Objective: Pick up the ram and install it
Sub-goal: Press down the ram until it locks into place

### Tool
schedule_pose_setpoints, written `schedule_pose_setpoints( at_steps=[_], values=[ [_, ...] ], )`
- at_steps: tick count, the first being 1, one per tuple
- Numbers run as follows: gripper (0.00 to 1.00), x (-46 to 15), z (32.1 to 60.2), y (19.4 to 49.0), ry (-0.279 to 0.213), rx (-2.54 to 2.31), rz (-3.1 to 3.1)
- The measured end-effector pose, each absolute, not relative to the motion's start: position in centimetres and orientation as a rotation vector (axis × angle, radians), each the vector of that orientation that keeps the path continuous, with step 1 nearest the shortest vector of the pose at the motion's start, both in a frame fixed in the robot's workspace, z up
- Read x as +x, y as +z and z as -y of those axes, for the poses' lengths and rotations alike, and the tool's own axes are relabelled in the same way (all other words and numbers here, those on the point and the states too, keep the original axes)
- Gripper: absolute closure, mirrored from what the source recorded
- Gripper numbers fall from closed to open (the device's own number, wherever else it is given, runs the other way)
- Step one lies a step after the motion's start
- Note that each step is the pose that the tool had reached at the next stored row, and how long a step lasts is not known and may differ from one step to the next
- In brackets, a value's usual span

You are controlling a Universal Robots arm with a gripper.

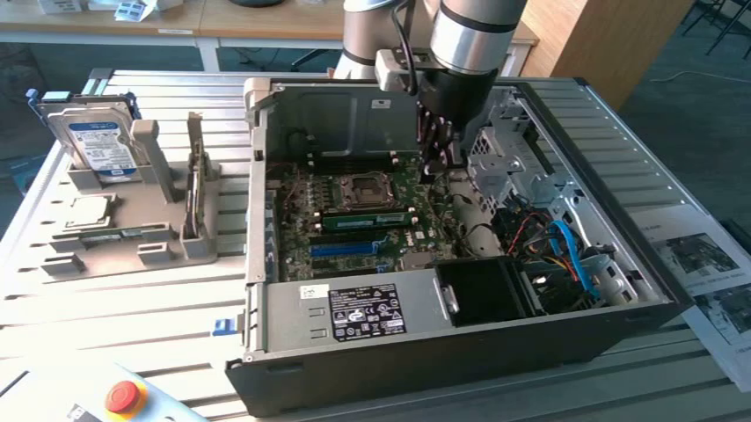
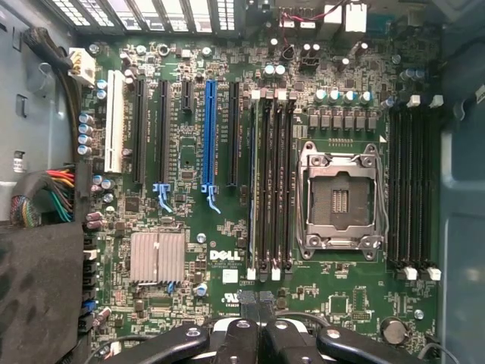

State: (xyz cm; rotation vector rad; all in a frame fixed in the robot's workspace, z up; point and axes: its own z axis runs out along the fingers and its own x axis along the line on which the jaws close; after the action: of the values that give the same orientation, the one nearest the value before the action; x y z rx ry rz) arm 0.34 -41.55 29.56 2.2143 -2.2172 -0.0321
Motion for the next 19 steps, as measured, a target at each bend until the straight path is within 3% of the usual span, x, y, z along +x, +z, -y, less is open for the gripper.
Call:
schedule_pose_setpoints(
  at_steps=[19],
  values=[
    [0.89, 0.34, 41.55, 28.9, -0.032, 2.214, 2.217]
  ],
)
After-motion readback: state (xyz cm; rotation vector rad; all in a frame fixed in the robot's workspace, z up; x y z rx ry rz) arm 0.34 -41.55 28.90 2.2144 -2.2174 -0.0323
